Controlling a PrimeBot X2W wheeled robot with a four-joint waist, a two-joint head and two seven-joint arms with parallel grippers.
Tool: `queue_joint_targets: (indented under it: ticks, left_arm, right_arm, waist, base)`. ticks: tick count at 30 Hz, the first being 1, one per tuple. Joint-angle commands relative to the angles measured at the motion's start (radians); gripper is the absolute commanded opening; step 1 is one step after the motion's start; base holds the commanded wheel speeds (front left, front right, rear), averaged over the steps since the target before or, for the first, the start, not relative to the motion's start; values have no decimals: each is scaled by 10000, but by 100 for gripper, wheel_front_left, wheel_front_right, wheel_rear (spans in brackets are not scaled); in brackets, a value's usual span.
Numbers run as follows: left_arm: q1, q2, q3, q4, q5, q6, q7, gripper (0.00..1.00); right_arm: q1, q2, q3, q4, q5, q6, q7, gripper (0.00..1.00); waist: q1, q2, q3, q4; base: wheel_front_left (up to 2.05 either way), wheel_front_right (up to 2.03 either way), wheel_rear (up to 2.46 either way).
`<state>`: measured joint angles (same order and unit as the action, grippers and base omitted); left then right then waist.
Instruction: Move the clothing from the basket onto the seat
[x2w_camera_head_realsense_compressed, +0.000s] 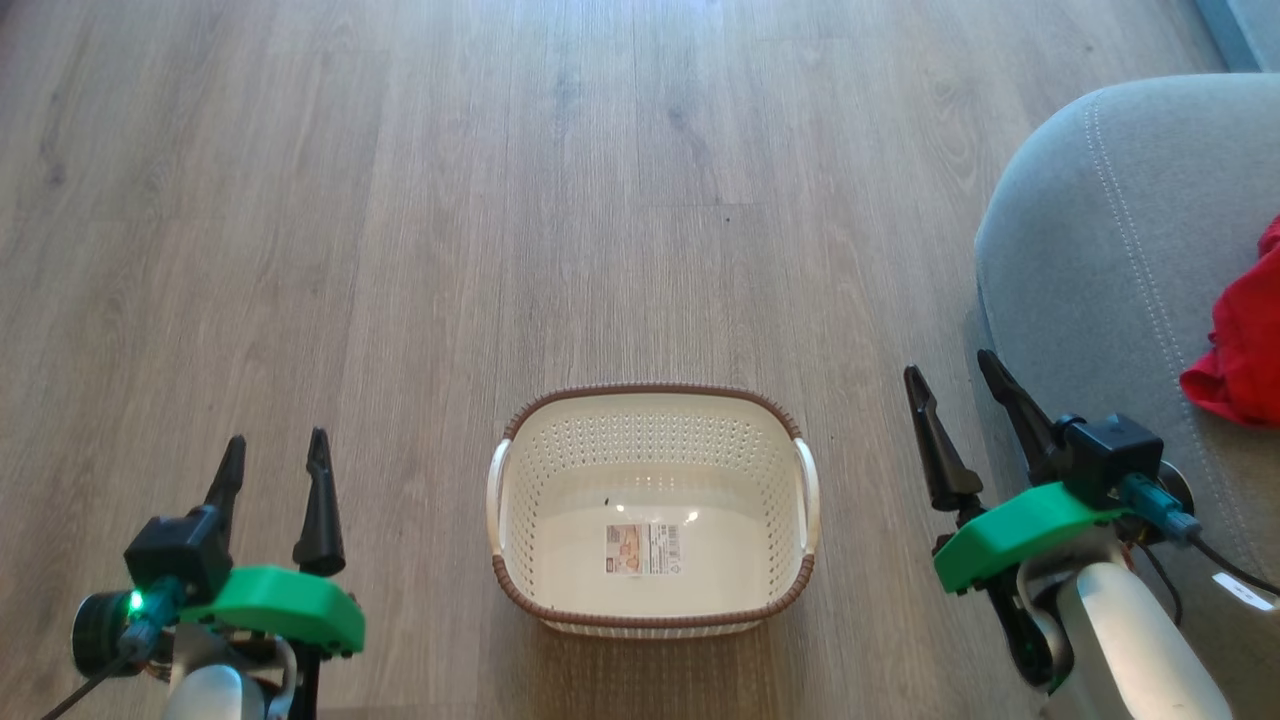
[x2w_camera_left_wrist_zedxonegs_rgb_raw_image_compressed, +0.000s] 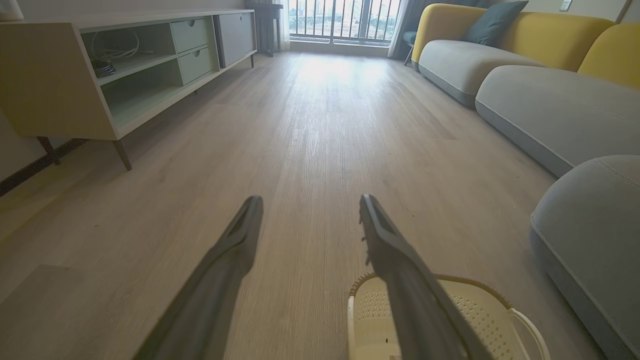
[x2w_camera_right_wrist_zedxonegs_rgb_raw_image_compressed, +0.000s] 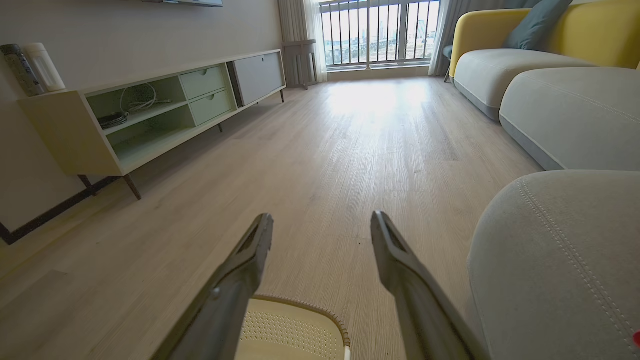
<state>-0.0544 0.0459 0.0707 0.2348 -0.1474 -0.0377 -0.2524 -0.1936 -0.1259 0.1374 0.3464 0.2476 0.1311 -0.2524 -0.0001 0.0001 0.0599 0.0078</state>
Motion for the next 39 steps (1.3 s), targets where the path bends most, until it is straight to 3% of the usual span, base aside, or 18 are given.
queue_joint_targets:
  ticks: [1,7,8,13,39]
  left_arm:
    - [-228,49,405,-394,122,-24,-93,100]
    - [-231,46,300,-471,-129,-64,-93,100]
    - [-5,-15,-12,-103,-124,-42,2,0]
    - [138,-78,-23,477,-230,-37,90,0]
    - [2,-52,67,388,-3358,-231,860,0]
  right_arm:
    - [-164,72,174,-246,49,-4,-93,100]
    - [-212,95,192,-219,39,-4,-93,100]
    - [0,11,0,81,5,0,0,0]
    - [250,15,39,605,62,0,32,0]
    - [383,162,-498,253,3022,-1,807,0]
  waist:
    - [1,-1,-5,-12]
    - [1,-1,14,-60]
    - [1,-1,12,-61]
    - [1,-1,8,-66]
    - [1,-1,-117,-68]
  base:
    - [0,0,0]
    - [0,0,0]
    - [0,0,0]
    - [0,0,0]
    - [0,0,0]
